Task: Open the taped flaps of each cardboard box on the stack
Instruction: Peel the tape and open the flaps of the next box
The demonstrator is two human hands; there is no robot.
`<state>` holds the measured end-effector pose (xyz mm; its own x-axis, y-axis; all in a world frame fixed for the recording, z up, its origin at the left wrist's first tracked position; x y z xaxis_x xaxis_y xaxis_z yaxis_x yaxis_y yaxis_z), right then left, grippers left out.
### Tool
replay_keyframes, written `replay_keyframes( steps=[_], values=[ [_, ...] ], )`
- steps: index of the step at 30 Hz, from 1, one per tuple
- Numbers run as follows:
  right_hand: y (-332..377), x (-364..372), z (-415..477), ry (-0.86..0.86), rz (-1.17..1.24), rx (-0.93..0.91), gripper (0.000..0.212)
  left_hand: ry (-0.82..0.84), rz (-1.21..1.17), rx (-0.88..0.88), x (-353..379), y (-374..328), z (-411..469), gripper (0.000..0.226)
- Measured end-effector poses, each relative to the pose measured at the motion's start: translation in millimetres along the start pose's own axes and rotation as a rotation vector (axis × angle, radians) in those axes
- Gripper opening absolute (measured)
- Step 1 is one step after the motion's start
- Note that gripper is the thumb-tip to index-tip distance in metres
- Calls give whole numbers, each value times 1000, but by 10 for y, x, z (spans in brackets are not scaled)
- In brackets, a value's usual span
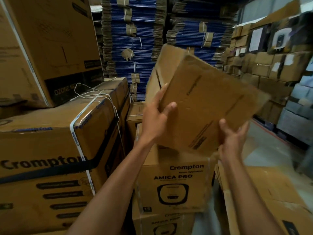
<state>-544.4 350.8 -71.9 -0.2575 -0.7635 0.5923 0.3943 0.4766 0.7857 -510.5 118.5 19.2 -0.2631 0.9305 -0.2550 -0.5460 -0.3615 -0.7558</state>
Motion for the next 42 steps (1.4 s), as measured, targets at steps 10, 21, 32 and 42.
replay_keyframes(
  steps=[10,21,32,42],
  values=[
    [866,1093,213,572,-1254,-537,80,-247,-1038,-634,812,1086,-1013,36],
    [-352,1345,-174,1129,-1702,-992,82,-238,-1081,-1206,1276,1706,-1597,8],
    [-616,898,-120,1014,-1419,-756,47,54,278,-182,164,646,-247,13],
    [-424,1065,414,713,-1570,-341,32,637,837,-215,556,1139,795,42]
  ],
)
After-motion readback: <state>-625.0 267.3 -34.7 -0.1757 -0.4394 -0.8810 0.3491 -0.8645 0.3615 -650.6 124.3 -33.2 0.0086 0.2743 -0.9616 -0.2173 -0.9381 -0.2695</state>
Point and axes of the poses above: each hand's wrist, its own z-axis towards the middle knuckle, its own x-axis out of the palm, y = z × x, the point moved 4 cm from there along z, towards the middle knuckle, and after that the axes turned 3 degrees about y, right-handed, at the moved point
